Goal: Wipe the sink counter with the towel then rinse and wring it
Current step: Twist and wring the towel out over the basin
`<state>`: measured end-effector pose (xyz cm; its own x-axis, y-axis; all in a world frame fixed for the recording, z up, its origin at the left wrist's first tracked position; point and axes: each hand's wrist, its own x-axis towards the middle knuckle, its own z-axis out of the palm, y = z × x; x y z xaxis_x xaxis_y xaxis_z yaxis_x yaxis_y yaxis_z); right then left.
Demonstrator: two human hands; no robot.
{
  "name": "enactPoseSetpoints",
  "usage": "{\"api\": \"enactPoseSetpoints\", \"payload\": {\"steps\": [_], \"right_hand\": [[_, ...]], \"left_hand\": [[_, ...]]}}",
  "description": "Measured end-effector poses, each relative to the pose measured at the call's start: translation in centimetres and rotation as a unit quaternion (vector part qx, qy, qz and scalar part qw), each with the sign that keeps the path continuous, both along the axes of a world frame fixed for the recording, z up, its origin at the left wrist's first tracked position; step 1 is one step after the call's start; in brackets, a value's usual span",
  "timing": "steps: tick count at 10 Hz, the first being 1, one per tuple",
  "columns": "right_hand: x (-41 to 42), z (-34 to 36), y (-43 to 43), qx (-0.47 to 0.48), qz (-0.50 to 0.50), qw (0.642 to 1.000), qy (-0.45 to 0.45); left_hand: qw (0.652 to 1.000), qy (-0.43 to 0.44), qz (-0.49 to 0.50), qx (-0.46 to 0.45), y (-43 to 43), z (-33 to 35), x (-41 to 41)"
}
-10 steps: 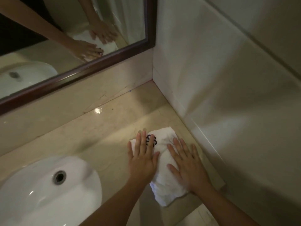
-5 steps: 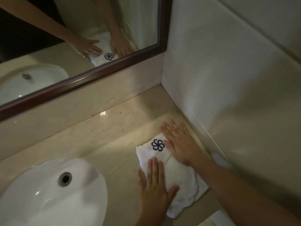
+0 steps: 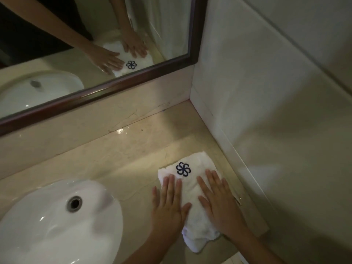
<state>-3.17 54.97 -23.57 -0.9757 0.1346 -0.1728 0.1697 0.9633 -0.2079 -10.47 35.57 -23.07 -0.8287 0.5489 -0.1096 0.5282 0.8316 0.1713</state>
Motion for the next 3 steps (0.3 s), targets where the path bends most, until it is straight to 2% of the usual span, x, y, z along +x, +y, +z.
{"api": "enactPoseSetpoints", "payload": {"steps": [2, 3], "right_hand": [[-0.5, 0.4, -0.2, 0.036, 0.006, 0.999, 0.02], [-0.5, 1.2, -0.4, 0.036, 0.005, 0.999, -0.014]], "left_hand": [[0.999, -0.022, -0.009, -0.039, 0.0, 0.8, -0.3], [0.995, -0.066, -0.042, -0.059, 0.0, 3.9, -1.4]]}}
